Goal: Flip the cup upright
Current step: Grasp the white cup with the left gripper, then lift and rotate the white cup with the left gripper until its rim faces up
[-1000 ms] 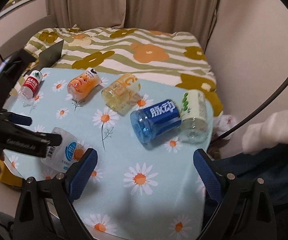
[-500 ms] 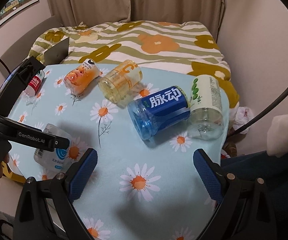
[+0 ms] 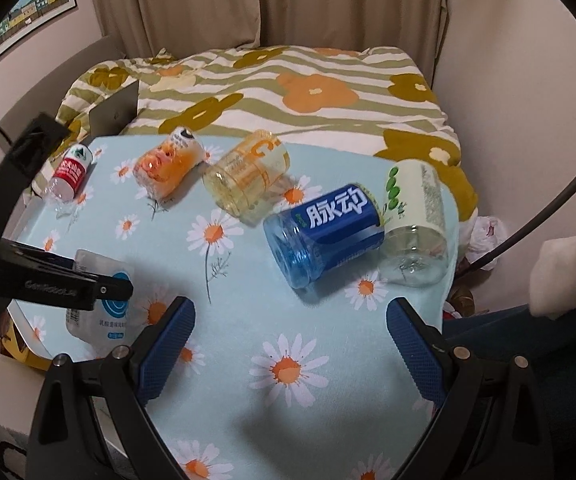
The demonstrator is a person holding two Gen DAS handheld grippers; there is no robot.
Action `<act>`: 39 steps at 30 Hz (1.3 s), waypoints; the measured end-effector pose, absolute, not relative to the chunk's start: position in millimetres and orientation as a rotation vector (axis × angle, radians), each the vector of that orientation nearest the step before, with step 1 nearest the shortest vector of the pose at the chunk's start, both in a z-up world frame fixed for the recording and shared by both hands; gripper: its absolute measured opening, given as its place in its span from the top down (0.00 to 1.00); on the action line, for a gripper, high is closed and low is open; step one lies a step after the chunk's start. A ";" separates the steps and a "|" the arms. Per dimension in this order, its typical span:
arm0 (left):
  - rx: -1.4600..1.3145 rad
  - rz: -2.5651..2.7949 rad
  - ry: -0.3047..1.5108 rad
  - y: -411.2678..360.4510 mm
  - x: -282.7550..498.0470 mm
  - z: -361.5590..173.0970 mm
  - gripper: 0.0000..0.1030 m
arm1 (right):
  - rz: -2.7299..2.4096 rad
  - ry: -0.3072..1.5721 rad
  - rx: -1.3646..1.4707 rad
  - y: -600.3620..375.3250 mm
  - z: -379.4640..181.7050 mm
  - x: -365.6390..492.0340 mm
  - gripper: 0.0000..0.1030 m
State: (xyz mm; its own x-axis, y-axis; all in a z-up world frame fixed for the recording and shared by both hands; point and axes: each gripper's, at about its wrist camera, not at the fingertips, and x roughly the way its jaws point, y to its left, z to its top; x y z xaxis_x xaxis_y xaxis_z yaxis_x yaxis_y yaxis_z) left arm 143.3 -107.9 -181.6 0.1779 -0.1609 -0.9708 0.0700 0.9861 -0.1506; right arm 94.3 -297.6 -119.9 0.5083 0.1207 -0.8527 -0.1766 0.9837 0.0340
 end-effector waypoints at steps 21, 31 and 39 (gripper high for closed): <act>0.030 -0.230 0.753 -96.9 102.2 -187.8 0.38 | 0.098 0.907 0.062 -265.5 -131.4 64.7 0.07; 0.030 -0.237 0.751 -99.8 89.6 -197.7 0.38 | 0.084 0.901 0.020 -258.8 -133.6 56.1 0.07; 0.046 -0.224 0.823 -102.1 73.5 -195.4 0.38 | 0.092 0.893 0.022 -256.6 -128.4 52.0 0.07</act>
